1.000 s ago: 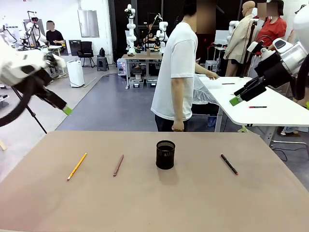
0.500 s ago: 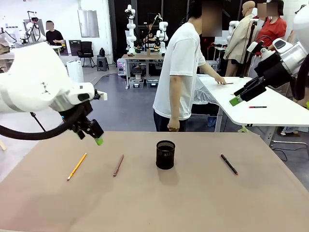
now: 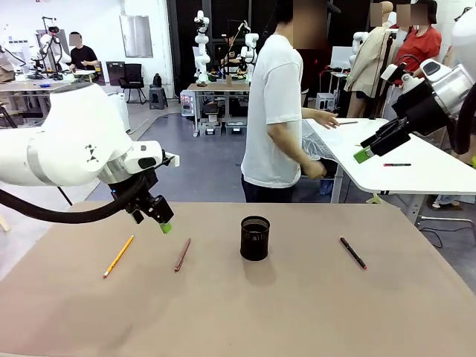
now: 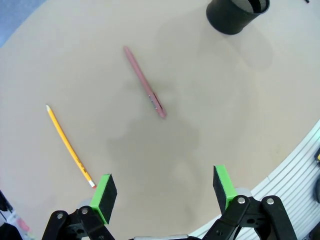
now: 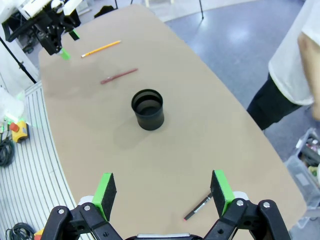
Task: Place the pens into the pen holder.
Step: Pick up a writing instrument from the table and place it into the Pen holder.
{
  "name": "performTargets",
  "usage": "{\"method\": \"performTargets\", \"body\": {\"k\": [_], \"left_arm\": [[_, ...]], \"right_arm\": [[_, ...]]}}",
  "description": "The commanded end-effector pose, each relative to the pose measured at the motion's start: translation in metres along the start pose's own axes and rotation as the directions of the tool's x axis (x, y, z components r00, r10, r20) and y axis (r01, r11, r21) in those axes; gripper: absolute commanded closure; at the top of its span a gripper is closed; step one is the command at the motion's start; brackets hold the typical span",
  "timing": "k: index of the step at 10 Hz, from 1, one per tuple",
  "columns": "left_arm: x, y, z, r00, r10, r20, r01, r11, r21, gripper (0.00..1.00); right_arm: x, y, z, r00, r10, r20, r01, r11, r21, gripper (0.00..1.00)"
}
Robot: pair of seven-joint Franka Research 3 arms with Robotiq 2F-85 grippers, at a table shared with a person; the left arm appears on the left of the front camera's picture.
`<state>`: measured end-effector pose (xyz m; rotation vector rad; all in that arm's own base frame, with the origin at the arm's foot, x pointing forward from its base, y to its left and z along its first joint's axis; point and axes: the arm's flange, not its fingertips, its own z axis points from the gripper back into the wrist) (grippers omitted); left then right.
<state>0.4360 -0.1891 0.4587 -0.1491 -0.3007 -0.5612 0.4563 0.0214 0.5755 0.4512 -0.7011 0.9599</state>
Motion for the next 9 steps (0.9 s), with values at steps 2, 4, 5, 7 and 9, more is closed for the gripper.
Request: {"method": "performTargets", "body": {"k": [2, 4, 5, 7, 9], "left_arm": [[0.000, 0.000, 0.000, 1.000, 0.000, 0.000, 0.000, 1.000, 0.000, 0.00], [0.021, -0.011, -0.018, 0.989, 0.150, -0.011, -0.148, 0.981, 0.125, 0.00], [0.032, -0.009, -0.036, 0.988, 0.155, -0.025, -0.150, 0.979, 0.140, 0.00], [0.050, -0.005, -0.068, 0.985, 0.158, -0.076, -0.146, 0.979, 0.142, 0.00], [0.063, -0.002, -0.101, 0.987, 0.134, -0.091, -0.127, 0.989, 0.080, 0.00]], "right_arm": [[0.000, 0.000, 0.001, 1.000, 0.001, 0.002, -0.001, 1.000, 0.002, 0.00], [0.000, 0.000, 0.001, 1.000, 0.001, 0.002, -0.001, 1.000, 0.002, 0.00], [0.000, 0.000, 0.001, 1.000, 0.001, 0.002, -0.001, 1.000, 0.002, 0.00], [0.000, 0.000, 0.001, 1.000, 0.001, 0.002, -0.001, 1.000, 0.002, 0.00], [0.000, 0.000, 0.001, 1.000, 0.001, 0.002, -0.001, 1.000, 0.002, 0.00]]}}
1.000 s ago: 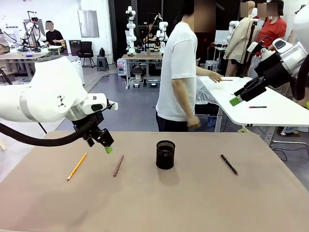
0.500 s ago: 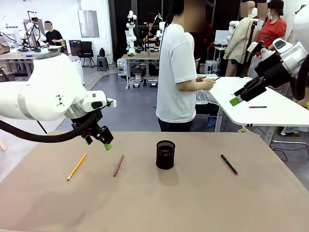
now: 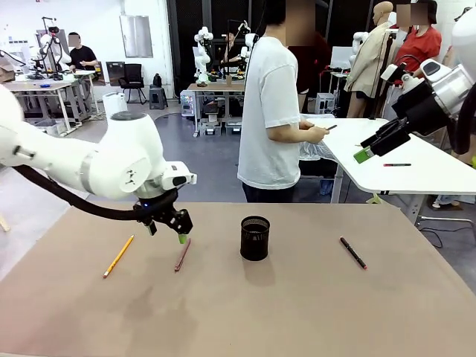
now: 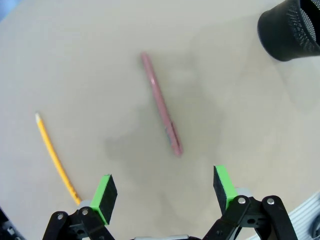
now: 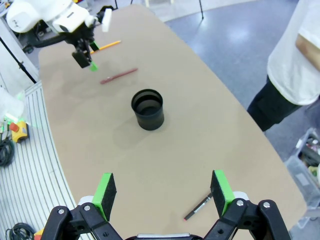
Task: Place the pens into the pen holder.
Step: Pick up a writing instrument from the table and place it into the Pen holder.
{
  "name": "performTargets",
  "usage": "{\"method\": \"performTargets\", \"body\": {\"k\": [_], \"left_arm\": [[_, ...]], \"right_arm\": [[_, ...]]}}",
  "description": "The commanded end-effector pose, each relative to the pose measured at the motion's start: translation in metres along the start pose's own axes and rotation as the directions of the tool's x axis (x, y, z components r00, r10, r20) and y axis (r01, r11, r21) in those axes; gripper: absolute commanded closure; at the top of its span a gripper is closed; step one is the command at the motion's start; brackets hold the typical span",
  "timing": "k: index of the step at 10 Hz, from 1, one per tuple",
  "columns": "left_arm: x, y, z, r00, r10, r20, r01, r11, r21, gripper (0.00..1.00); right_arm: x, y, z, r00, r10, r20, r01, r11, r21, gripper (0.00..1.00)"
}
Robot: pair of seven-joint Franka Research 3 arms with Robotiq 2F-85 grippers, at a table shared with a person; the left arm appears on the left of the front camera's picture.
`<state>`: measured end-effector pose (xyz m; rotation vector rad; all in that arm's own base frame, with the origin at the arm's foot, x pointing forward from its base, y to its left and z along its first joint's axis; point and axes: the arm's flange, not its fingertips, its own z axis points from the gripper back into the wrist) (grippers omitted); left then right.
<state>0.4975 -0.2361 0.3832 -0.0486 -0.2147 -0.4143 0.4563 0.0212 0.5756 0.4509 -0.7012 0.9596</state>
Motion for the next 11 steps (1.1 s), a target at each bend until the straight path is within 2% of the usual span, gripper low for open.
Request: {"method": "performTargets", "body": {"k": [1, 4, 11], "left_arm": [[0.017, -0.004, -0.016, 1.000, 0.010, -0.011, -0.011, 0.999, -0.038, 0.00], [0.027, -0.002, -0.046, 0.999, 0.042, -0.026, -0.043, 0.996, -0.072, 0.00], [0.051, 0.008, -0.072, 0.995, 0.095, -0.032, -0.095, 0.996, 0.001, 0.00]], "right_arm": [[0.000, 0.000, 0.001, 1.000, 0.001, 0.002, -0.001, 1.000, 0.003, 0.00], [0.000, 0.000, 0.001, 1.000, 0.001, 0.002, -0.001, 1.000, 0.003, 0.00], [0.000, 0.000, 0.001, 1.000, 0.001, 0.002, -0.001, 1.000, 0.003, 0.00]]}}
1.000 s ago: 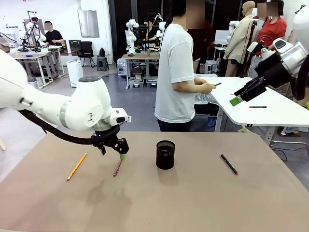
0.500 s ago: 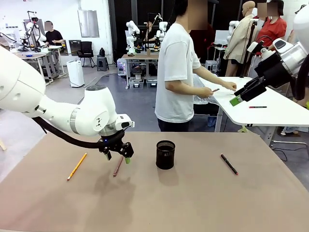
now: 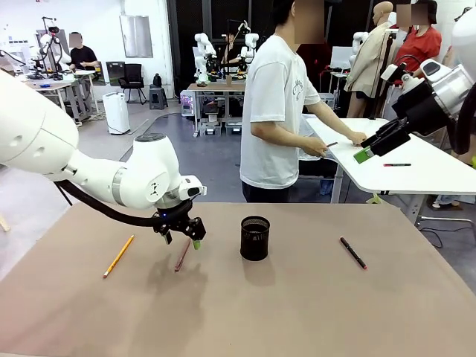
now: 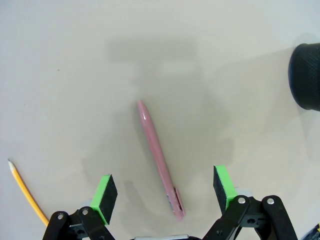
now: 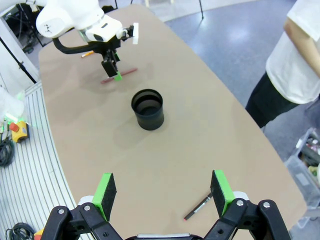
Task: Place the pens into the pen holder.
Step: Pick up a writing instrument from the table and place it into the Pen holder.
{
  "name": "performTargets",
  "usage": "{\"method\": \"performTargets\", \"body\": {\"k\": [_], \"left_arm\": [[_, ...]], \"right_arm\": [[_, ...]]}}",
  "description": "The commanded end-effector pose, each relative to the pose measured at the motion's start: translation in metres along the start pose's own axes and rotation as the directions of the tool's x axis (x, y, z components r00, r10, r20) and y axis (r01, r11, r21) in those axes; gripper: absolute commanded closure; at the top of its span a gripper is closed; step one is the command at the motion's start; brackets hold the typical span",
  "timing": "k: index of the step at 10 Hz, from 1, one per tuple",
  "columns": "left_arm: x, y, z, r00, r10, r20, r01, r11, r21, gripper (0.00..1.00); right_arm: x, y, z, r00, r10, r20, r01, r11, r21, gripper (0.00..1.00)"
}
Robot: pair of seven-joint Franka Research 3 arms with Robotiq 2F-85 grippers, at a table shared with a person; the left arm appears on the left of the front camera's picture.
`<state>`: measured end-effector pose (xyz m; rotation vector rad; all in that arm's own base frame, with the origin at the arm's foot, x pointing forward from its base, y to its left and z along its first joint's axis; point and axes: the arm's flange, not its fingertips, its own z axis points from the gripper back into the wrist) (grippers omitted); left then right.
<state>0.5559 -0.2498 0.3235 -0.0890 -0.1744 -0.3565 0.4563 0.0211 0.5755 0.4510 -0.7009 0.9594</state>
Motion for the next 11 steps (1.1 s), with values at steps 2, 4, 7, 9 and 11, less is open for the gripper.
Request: {"method": "performTargets", "body": {"k": [2, 4, 7, 9, 11], "left_arm": [[0.008, -0.006, -0.001, 0.999, 0.039, -0.008, -0.039, 0.998, 0.051, 0.00], [0.012, -0.007, -0.006, 0.999, 0.050, -0.009, -0.050, 0.997, 0.055, 0.00], [0.015, -0.006, -0.014, 0.997, 0.072, -0.026, -0.070, 0.995, 0.068, 0.00], [0.014, -0.008, -0.019, 0.997, 0.068, -0.024, -0.066, 0.993, 0.096, 0.17], [0.015, -0.009, -0.020, 0.997, 0.068, -0.030, -0.065, 0.992, 0.107, 0.54]], "right_arm": [[0.001, 0.000, 0.001, 1.000, 0.002, 0.002, -0.002, 1.000, 0.003, 0.00], [0.001, 0.000, 0.001, 1.000, 0.002, 0.002, -0.002, 1.000, 0.003, 0.00], [0.001, 0.000, 0.001, 1.000, 0.002, 0.002, -0.002, 1.000, 0.003, 0.00], [0.001, 0.000, 0.001, 1.000, 0.002, 0.002, -0.002, 1.000, 0.003, 0.00], [0.001, 0.000, 0.001, 1.000, 0.002, 0.002, -0.002, 1.000, 0.003, 0.00]]}}
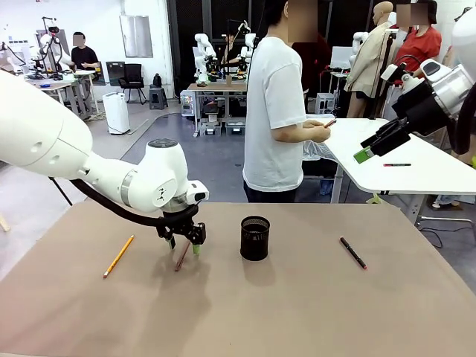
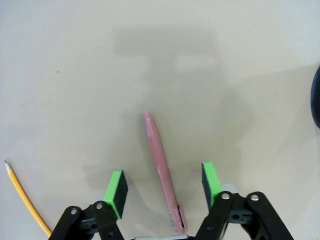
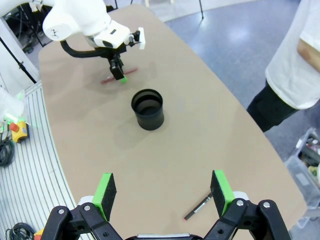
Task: Place the pens into the pen holder.
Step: Pick up a writing instrument from the table and place it into the Pen holder.
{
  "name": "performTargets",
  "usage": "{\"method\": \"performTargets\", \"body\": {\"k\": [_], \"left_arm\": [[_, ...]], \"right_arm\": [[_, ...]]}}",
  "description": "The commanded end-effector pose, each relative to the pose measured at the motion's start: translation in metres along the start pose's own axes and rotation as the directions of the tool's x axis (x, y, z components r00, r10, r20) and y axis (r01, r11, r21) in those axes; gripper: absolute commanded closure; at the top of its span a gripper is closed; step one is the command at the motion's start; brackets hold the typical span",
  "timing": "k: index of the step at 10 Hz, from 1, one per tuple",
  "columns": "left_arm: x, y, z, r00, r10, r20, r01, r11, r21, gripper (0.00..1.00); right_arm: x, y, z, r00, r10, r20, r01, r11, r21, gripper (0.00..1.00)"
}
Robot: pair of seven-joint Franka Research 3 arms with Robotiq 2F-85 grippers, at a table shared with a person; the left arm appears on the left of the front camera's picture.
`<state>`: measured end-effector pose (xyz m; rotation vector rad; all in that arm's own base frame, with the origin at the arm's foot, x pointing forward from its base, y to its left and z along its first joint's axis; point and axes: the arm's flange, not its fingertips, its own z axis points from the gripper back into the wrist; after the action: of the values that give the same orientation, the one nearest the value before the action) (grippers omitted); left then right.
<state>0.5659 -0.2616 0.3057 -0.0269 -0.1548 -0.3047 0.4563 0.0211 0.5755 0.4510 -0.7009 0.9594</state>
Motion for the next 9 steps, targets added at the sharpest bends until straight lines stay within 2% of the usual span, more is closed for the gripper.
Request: {"method": "performTargets", "body": {"k": [1, 2, 3, 9], "left_arm": [[0.0055, -0.0025, 0.0013, 1.000, 0.023, -0.006, -0.023, 0.999, 0.049, 0.73], [0.0058, -0.0027, 0.0013, 1.000, 0.025, -0.009, -0.024, 0.998, 0.050, 0.92], [0.0059, -0.0030, 0.0012, 0.999, 0.031, -0.011, -0.031, 0.998, 0.057, 1.00], [0.0064, -0.0007, 0.0056, 0.998, 0.054, -0.032, -0.053, 0.998, 0.043, 1.00]], "right_arm": [[0.0005, 0.0001, 0.0009, 1.000, 0.002, 0.002, -0.002, 1.000, 0.003, 0.00], [0.0005, 0.0001, 0.0009, 1.000, 0.002, 0.002, -0.002, 1.000, 0.003, 0.00], [0.0005, 0.0001, 0.0009, 1.000, 0.002, 0.002, -0.002, 1.000, 0.003, 0.00], [0.0005, 0.0001, 0.0009, 1.000, 0.002, 0.002, -0.002, 1.000, 0.003, 0.00]]}}
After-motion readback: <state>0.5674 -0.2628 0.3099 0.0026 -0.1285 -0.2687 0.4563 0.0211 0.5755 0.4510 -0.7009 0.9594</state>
